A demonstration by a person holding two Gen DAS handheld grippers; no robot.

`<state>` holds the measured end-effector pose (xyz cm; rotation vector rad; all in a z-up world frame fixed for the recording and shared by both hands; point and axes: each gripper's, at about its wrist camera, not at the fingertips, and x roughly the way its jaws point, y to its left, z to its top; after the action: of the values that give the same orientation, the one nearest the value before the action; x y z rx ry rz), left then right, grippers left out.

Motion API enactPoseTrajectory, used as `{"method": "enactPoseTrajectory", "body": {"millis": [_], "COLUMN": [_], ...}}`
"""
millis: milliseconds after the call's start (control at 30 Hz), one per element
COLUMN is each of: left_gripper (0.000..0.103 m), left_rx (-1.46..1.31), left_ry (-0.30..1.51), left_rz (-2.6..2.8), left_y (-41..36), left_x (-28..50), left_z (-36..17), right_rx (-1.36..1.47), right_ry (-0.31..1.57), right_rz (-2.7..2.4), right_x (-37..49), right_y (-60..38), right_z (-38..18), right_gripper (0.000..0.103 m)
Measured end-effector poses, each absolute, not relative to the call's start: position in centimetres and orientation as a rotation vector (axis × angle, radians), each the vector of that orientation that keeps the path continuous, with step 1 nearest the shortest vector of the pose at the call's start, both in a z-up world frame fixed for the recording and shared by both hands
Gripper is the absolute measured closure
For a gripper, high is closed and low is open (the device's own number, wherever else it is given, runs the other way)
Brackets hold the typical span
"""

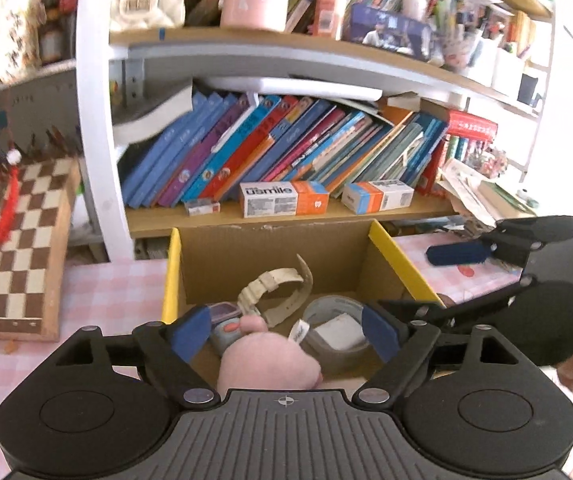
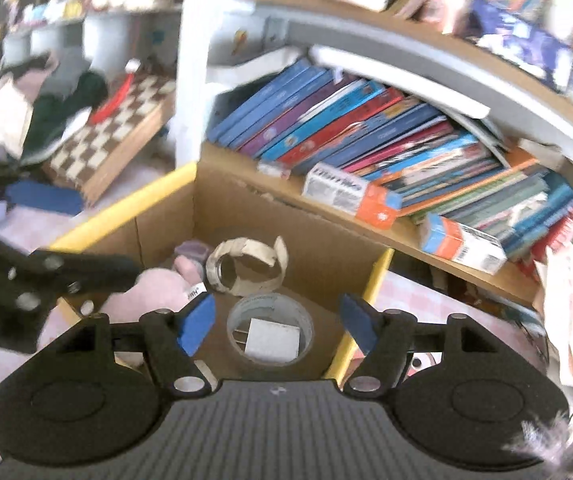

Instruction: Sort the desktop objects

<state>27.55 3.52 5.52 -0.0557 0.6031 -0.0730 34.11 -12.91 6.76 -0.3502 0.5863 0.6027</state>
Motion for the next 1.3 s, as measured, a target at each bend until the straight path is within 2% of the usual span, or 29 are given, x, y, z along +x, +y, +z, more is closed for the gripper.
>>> {"method": "enactPoseTrajectory", "body": {"millis": [367, 700, 867, 1300], "left_gripper": [0.01, 0.009, 0.004, 0.004], "left_rx": [0.017, 0.049, 0.058, 0.074], "left_ry": [0.572, 0.617, 0.619, 0.686], "left_rz": [-0.023, -0.004, 0.033, 0.038], "left_y": [2.7, 2.3, 2.2, 0.6], "left_x": [19.2, 13.5, 10.6, 6.0], "left_z": [5.4, 3.9, 3.2, 0.8], "right_rx": [-0.26, -0.229, -0.239, -0.228], "right_ry": [0.57, 0.631, 0.619, 0.707], "right_rz": [0.528, 0.479, 0.446, 0.415], "right_x": [25.6, 18.4, 15.0, 8.5], "right_y": [-16.1, -17.4, -17.8, -17.4], "right_z": [7.6, 5.8, 4.8, 1.6], "right_gripper": [0.029, 0.024, 0.02, 0.014]}}
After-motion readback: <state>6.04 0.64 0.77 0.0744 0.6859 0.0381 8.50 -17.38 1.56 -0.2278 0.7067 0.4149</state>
